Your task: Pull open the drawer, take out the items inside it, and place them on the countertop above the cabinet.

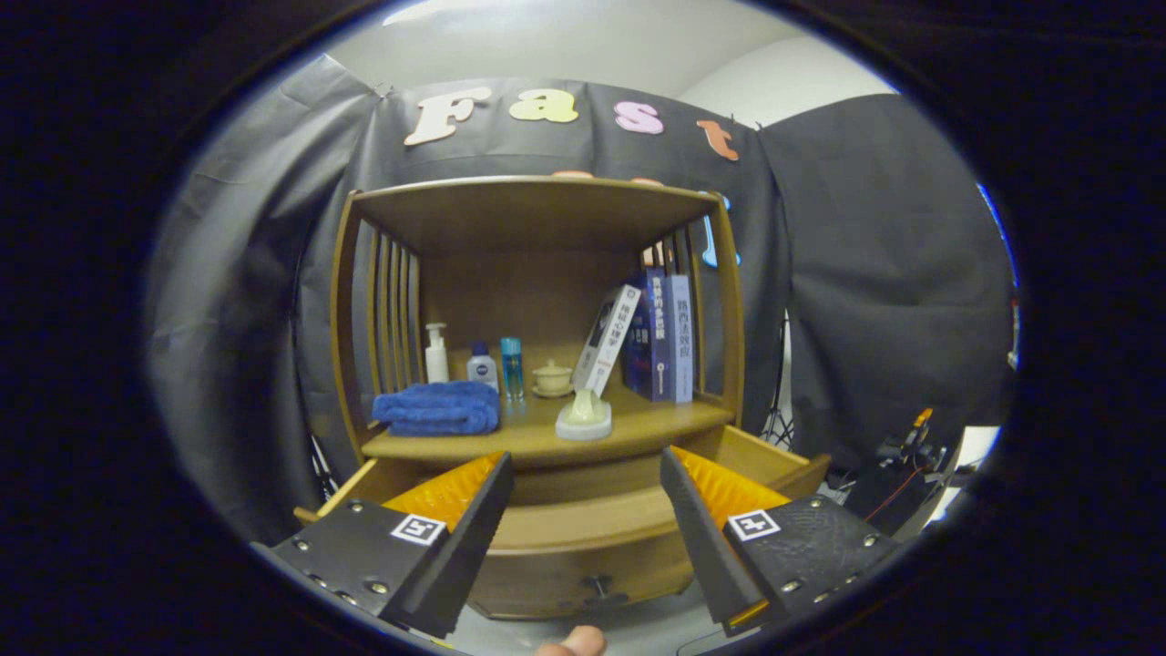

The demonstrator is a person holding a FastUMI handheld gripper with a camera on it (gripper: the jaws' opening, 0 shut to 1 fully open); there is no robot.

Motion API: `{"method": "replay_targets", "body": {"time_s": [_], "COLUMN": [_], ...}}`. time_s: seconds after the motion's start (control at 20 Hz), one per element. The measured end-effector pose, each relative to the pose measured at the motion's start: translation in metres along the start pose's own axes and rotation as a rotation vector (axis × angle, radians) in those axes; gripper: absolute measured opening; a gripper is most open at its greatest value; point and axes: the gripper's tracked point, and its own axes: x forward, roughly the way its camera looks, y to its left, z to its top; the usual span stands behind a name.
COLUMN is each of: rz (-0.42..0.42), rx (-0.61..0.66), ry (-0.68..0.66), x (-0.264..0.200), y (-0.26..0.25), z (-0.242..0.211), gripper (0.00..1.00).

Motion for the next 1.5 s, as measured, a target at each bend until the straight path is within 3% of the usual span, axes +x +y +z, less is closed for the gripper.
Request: {"method": "replay_targets", "body": {"time_s": [0.45,0.8,1.5], "rz": [0.077,0.202,0.228], "rx": [0.025,0.134,0.145], "ry": [0.164,0.15,0.157], "x": [0.018,0.026,0.062], "y": [0.001,0.007,0.011], "z": [-0.085,-0.092,-0.084], "gripper": [0.97,0.99,1.0]}}
